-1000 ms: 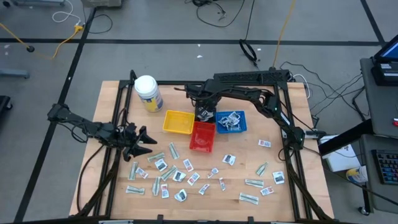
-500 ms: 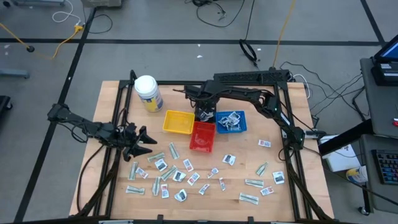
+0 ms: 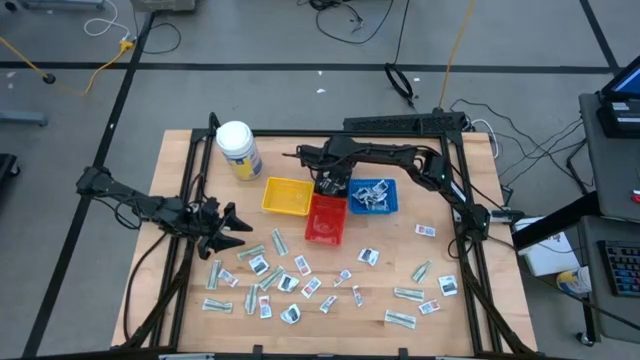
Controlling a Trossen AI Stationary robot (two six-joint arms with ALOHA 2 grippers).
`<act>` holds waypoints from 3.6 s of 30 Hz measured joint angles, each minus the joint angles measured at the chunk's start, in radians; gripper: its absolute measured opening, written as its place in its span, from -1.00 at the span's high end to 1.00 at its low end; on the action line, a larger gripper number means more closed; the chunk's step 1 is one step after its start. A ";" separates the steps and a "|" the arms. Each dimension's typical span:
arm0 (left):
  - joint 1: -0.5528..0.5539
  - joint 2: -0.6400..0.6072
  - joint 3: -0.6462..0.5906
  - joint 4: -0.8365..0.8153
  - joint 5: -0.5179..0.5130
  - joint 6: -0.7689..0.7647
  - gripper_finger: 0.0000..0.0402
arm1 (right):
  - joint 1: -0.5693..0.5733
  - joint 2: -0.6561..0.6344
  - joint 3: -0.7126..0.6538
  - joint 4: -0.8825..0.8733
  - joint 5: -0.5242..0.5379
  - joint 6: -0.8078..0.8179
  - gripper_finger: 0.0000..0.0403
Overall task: Pick & Place First Aid Supplies
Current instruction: Put the towelette pack into the black bin
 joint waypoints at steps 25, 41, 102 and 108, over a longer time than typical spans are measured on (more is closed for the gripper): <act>0.000 0.000 0.000 0.000 0.000 0.000 -0.28 | -0.026 -0.112 0.000 -0.029 -0.293 0.636 0.30; 0.000 0.000 0.000 0.000 0.000 0.000 -0.28 | 0.236 -0.268 -0.149 -0.002 -0.290 0.736 0.30; 0.000 0.000 0.000 0.000 0.000 0.000 -0.28 | 0.558 -0.533 -0.967 0.659 -0.346 0.977 0.92; 0.000 0.000 0.000 0.000 0.000 0.000 -0.28 | 0.557 -0.533 -0.972 0.656 -0.359 0.935 0.99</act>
